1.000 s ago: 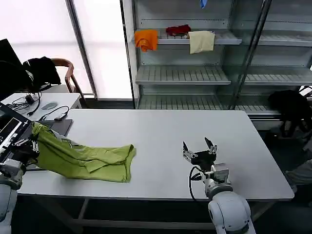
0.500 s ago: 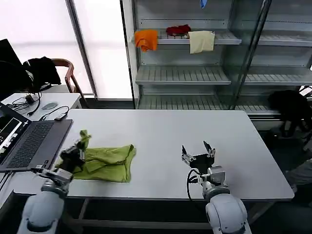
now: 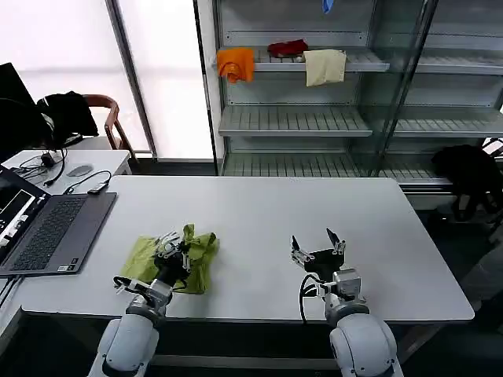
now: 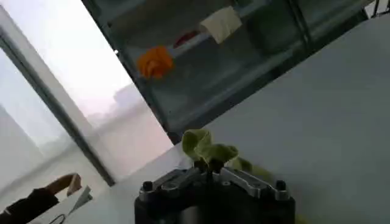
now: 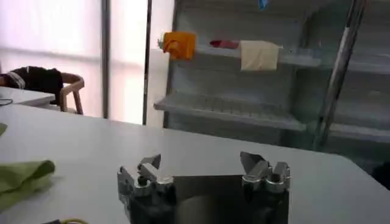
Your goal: Fold and organize the clothes.
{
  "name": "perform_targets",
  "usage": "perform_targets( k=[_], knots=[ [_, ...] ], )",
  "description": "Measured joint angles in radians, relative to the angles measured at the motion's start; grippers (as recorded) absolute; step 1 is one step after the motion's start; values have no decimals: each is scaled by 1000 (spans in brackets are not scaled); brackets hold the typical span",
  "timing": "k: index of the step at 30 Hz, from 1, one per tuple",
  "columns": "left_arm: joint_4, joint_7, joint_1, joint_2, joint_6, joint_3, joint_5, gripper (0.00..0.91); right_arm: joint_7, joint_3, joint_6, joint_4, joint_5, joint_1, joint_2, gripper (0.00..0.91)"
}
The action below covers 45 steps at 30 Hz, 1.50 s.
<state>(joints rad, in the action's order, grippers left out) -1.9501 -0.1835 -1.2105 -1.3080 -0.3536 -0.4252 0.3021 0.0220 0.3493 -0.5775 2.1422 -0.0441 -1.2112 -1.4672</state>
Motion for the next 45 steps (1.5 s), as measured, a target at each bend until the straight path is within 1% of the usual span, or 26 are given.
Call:
perform_targets(
  k=[2,3,4,19,23,27,31,35,40,45],
  knots=[
    [8,6,4,-10,-6,14,3,20,0,-4,0,0,-2,1,0,907],
    [12,8,6,-14,-8,19,5,81,0,-5,0,-1,-2,2,0,907],
    [16,12,9,-18,-10,25,6,907,0,-6,0,-2,-2,4,0,907],
    [100,63,26,-87,-28,101,-6,907,0,-15,0,-11,-4,4,-8,907],
    [92,60,17,-97,-29,113,-32,907,0,-15,0,-13,-4,3,-8,907],
    [42,59,8,-92,-44,104,-112,907,-2,-16,0,-15,-4,3,-10,907],
    [-22,64,6,-70,-60,57,-220,907,-4,-16,0,-17,-2,8,-10,907],
    [-49,58,-4,-30,-74,-35,-320,907,-5,-20,0,-23,-1,14,-14,907],
    [-33,60,-21,27,-97,-172,-435,907,-6,-28,0,-33,-2,16,-21,907],
    [15,59,-23,51,-117,-252,-529,907,-7,-27,0,-34,-4,13,-20,907]
  ],
)
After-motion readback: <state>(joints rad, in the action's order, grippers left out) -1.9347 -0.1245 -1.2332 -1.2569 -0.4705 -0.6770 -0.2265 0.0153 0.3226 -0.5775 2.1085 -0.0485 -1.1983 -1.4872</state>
